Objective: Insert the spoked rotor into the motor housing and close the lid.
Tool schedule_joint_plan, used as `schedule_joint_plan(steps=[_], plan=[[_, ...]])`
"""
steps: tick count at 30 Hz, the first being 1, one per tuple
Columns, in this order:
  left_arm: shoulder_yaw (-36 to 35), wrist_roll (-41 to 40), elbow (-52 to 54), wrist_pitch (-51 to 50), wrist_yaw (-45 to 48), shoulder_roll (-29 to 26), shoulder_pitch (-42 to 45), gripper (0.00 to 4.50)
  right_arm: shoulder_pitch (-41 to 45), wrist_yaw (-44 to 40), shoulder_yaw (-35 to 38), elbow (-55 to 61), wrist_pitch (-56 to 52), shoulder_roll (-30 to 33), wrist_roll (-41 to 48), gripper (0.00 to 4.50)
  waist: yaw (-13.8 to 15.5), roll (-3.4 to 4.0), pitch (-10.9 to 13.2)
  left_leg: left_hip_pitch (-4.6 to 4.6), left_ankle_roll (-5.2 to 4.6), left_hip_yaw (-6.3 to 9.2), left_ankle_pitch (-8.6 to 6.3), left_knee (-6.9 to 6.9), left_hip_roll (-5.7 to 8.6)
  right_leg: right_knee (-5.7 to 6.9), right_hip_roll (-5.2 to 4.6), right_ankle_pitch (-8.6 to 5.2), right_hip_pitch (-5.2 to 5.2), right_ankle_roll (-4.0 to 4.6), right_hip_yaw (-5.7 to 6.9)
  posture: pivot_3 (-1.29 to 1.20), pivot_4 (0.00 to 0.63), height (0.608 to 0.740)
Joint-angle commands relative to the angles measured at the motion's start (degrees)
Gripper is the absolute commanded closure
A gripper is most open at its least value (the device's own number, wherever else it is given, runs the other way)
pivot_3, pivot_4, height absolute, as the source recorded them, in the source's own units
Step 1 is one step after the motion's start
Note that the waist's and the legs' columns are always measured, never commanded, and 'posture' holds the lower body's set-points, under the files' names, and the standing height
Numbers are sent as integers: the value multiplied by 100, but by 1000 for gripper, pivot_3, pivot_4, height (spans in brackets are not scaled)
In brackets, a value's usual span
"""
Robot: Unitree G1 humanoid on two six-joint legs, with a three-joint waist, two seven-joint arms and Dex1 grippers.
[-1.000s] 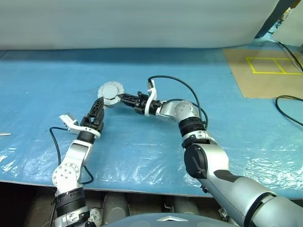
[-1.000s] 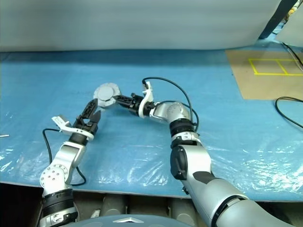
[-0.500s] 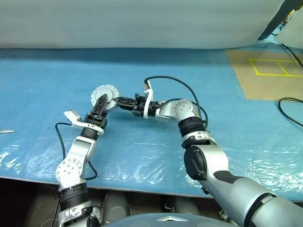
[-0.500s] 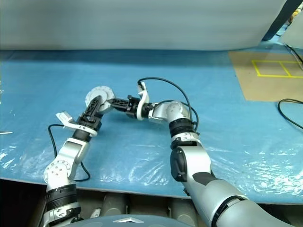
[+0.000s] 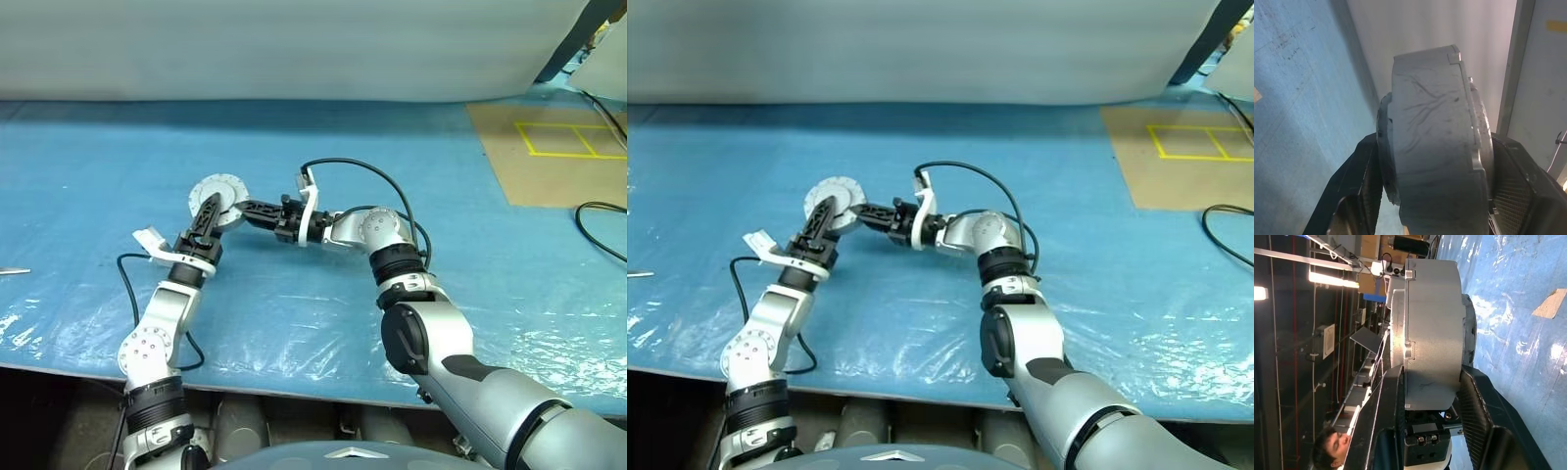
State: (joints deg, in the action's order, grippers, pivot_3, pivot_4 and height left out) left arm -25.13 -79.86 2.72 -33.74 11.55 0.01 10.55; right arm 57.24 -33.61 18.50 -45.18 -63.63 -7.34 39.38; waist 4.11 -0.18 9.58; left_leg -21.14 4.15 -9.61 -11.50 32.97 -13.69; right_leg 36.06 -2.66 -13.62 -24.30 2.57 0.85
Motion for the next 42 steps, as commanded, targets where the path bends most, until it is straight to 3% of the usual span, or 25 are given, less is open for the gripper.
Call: schedule_joint_plan(steps=[1,6,14,20,26,37,42], plan=[[67,155,-49,79,-93,3,129,1866,14,-255,-112,332,24,-367,234,2409,-1,0,0,1,0,1,0,1,0,5,0,0,0,0,0,0,150,740],[-90,373,-272,512,-150,130,309,1866,10,-248,-149,380,85,-344,273,688,1,-1,0,3,0,6,0,13,1,23,-2,-1,0,1,0,0,150,740],[-768,766,-1382,1802,125,47,1136,1866,-111,-262,-285,534,155,-259,241,688,-27,-2,0,17,0,11,0,21,3,48,0,-1,0,2,-5,0,150,740],[-1194,1613,-3992,3034,960,-604,2327,1866,-162,-238,-311,705,148,-245,319,688,55,-14,3,8,-1,24,1,26,11,48,-3,-1,0,2,-2,0,150,740],[-1462,2036,-5569,3460,1529,-1051,2885,1866,-188,-287,-313,844,102,-223,407,688,129,-16,2,12,0,25,1,25,18,53,-9,-1,0,2,-3,0,150,740],[-1711,2470,-5999,3765,1592,-1151,2786,1866,-232,-239,-361,872,182,-212,397,688,70,-13,0,52,2,25,2,24,19,64,-9,-2,23,2,-10,0,150,740],[-1799,2612,-5651,4168,1315,-1046,2652,480,-215,-237,-381,829,247,-201,369,644,-19,-9,-2,55,2,24,1,20,19,65,-8,-2,33,3,-13,0,150,740]])
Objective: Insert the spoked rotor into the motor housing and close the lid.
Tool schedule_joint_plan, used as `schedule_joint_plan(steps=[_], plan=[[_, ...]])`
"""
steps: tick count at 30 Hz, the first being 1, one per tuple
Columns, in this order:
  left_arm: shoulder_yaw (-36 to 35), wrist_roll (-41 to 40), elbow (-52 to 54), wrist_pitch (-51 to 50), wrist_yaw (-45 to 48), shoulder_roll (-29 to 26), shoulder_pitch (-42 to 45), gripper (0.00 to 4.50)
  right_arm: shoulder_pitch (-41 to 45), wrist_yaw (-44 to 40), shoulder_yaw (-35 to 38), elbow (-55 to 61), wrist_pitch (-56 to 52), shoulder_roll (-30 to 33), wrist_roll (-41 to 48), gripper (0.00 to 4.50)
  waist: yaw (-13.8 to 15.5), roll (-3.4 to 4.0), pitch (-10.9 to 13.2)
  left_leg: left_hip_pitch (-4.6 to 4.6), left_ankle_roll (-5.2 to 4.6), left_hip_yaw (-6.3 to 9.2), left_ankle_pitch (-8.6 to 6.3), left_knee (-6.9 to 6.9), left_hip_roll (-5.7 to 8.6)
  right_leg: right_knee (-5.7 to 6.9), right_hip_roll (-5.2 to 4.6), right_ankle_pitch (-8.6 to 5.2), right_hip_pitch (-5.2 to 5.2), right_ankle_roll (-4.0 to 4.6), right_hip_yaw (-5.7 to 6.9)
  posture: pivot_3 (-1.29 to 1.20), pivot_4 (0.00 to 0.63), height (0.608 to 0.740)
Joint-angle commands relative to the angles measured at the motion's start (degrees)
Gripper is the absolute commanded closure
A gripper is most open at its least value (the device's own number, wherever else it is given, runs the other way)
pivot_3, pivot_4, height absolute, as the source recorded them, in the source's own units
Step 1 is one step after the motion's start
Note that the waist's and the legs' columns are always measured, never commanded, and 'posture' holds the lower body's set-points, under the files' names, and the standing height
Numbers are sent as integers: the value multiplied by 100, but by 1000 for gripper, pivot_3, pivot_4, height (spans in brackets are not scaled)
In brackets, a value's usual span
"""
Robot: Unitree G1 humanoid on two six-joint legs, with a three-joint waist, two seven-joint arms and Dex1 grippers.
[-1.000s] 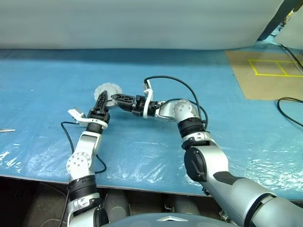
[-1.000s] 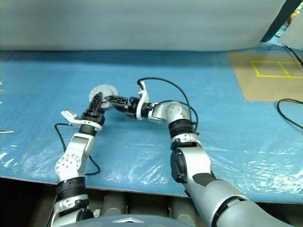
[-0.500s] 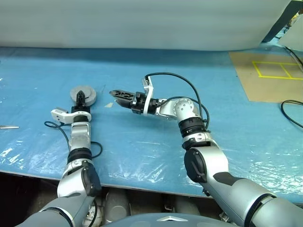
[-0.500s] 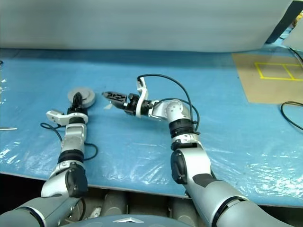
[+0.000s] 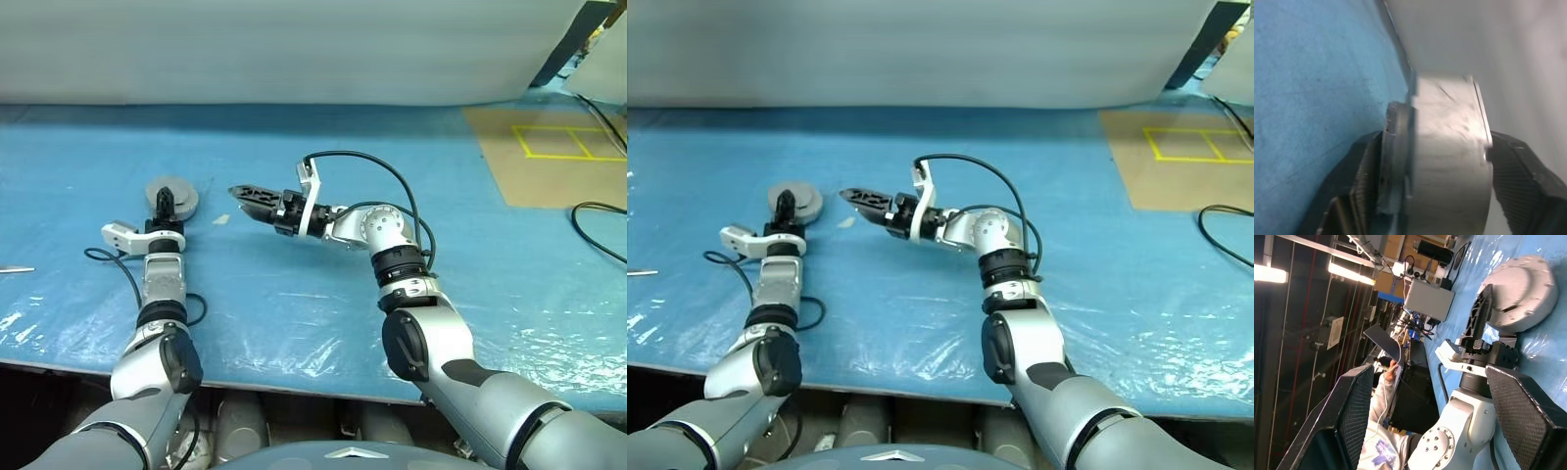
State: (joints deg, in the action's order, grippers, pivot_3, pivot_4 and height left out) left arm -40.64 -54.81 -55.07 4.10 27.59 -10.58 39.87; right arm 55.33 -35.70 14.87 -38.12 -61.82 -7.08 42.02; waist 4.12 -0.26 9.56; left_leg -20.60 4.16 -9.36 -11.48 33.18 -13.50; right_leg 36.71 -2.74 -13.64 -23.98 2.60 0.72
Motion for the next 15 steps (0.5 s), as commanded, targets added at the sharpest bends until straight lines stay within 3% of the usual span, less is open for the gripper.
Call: schedule_joint_plan(steps=[1,2,9,12,15], plan=[[-287,110,275,510,-363,46,-318,171,-26,-30,-26,116,77,-222,97,644,-34,0,0,-1,0,0,0,-1,0,0,0,0,4,0,-3,0,150,740],[-331,122,444,673,-454,90,-367,16,-28,-36,-35,105,89,-213,89,644,-44,1,0,0,0,-3,0,-1,0,0,1,-1,4,1,-7,0,150,740],[-198,894,1864,1659,-1558,306,-1113,16,-82,-126,-290,195,433,-165,-126,644,-124,0,0,-6,7,-2,-5,-10,-3,-16,3,-1,-2,1,-4,0,150,740],[403,1606,2873,1540,-1641,274,-1712,16,-244,-177,-851,523,1223,-71,-719,644,-118,-2,1,-18,8,6,-5,-11,-6,-25,3,-1,-14,1,11,0,150,740],[1427,2242,3985,1076,-993,43,-2378,16,-757,-266,-1683,1034,2992,117,-1791,644,-22,-20,2,-45,8,26,-5,-10,-13,-39,1,-1,-16,1,41,0,150,740]])
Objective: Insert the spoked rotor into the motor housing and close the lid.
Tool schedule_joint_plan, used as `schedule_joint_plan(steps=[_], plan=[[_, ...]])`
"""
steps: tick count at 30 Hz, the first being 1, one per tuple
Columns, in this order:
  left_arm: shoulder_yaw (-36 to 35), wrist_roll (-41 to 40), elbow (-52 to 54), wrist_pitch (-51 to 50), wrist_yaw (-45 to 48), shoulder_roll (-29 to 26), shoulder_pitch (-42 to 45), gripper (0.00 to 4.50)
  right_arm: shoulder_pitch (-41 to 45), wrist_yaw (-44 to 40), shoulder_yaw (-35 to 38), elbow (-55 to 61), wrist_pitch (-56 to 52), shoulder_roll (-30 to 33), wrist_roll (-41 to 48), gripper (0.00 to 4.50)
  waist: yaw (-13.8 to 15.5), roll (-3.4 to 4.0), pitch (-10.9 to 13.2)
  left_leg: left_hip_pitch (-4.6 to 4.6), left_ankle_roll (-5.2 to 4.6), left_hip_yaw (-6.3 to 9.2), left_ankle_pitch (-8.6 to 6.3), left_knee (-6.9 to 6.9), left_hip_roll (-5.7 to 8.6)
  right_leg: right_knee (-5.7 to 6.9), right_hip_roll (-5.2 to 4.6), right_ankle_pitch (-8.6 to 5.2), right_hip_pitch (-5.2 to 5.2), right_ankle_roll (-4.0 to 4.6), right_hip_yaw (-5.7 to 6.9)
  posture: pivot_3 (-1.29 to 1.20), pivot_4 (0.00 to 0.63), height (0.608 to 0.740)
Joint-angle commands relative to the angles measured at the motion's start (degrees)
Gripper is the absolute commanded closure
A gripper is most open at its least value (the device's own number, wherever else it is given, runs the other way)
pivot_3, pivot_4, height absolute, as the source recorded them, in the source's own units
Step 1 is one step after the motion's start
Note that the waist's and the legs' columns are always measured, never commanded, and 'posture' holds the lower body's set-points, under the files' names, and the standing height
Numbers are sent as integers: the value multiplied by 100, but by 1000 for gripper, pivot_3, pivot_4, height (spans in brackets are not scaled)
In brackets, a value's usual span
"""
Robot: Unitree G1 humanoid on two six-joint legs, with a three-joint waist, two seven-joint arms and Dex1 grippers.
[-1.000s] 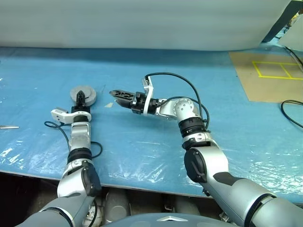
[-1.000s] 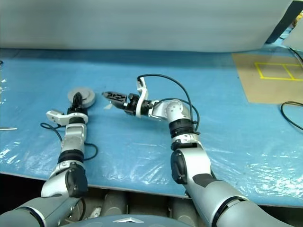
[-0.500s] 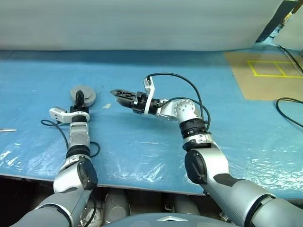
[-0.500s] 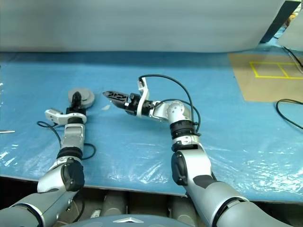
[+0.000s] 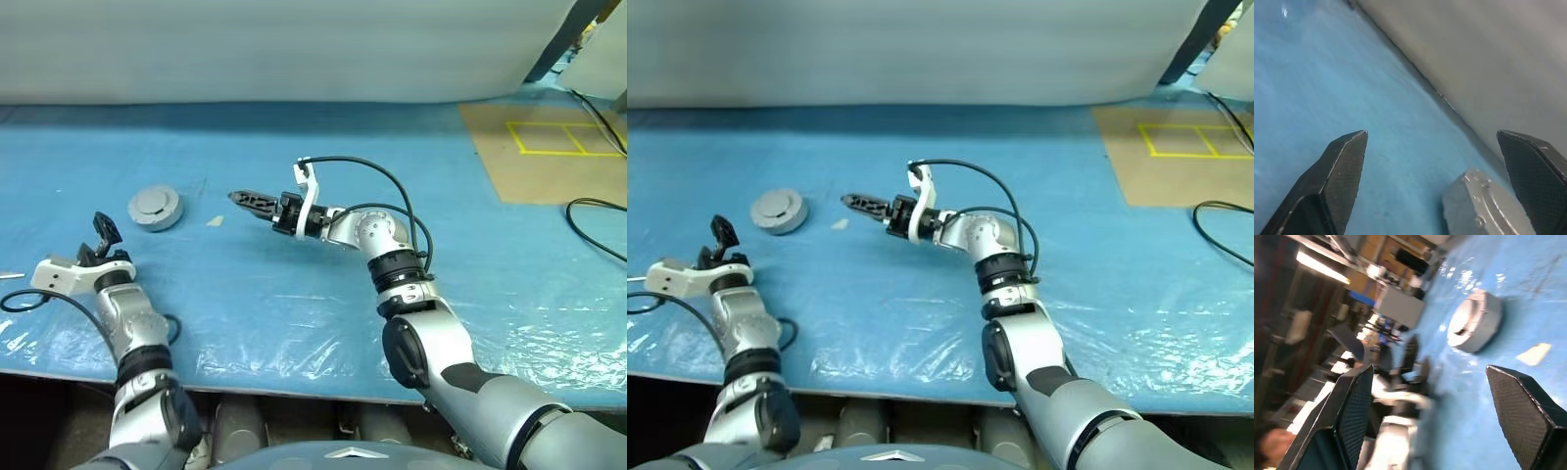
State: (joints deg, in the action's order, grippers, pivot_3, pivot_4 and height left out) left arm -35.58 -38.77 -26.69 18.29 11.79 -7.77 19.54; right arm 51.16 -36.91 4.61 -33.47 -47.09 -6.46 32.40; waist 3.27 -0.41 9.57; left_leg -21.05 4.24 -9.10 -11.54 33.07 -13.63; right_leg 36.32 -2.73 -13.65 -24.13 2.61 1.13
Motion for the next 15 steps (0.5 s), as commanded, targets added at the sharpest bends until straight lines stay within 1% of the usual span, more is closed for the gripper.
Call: schedule_joint_plan(steps=[1,4,7,11,15], plan=[[1225,650,1488,-569,886,-319,-564,16,-552,-168,-864,743,2010,155,-1119,644,116,-7,3,-8,0,7,0,2,-2,-4,-1,0,0,0,12,0,150,740],[1902,752,2143,-1041,1587,-613,-1061,16,-1030,-321,-1170,1072,2723,493,-1550,644,167,-6,3,-11,-1,6,1,3,15,-7,-25,0,4,-1,18,0,150,740],[2382,979,2409,-1276,2209,-1000,-1324,16,-1491,-254,-1217,1347,3278,864,-1847,644,138,-7,3,0,-4,2,2,3,33,-11,-39,1,11,-3,5,0,150,740],[2620,1010,2423,-1429,2850,-1376,-1362,16,-1894,-135,-1058,1600,3662,1130,-1914,644,55,-5,4,8,-5,5,3,0,26,-1,-26,0,9,-3,4,0,150,740],[2754,1138,2241,-1414,3265,-1595,-1219,16,-2186,-308,-1117,1800,4165,1425,-2095,644,-28,-2,5,17,-6,6,3,-1,26,5,-19,0,8,-3,-6,0,150,740]])
